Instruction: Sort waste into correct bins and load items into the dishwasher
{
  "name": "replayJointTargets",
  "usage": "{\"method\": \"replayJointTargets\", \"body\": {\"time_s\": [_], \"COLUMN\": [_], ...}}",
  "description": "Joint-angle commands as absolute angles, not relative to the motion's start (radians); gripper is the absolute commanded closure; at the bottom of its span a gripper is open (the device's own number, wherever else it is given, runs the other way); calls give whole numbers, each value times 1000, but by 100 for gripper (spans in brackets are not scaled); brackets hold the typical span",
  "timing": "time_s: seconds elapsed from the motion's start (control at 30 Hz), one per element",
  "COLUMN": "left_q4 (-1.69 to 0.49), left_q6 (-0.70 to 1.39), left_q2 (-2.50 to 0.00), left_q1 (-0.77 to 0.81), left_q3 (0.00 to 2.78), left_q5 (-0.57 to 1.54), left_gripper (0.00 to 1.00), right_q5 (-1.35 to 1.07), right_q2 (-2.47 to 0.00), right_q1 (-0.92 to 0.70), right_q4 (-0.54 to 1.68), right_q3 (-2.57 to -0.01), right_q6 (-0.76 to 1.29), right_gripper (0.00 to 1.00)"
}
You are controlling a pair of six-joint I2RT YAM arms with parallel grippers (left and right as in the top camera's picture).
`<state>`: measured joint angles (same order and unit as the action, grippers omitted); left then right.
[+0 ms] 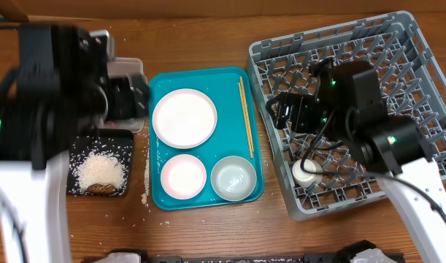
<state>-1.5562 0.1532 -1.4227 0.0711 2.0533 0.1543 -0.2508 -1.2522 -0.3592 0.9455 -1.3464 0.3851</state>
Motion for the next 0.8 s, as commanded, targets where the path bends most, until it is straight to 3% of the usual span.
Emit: {"method": "replayJointTargets", "body": {"time_s": [0.0,0.77], "left_q4": [-1570,-1568], "left_q6": [112,161], "left_q2": [-1332,-1334], "left_q1": [154,164], "left_q3": [2062,2062], "left_q5": [78,116], "left_gripper": [0,0], "right_q5": [-256,-256], "right_q2": [-1164,-1171], "right_q1": [-403,-404], "right_q4": [912,975], "right_q3": [-1361,-1361], "right_q6": [355,355], "right_gripper": [0,0]}}
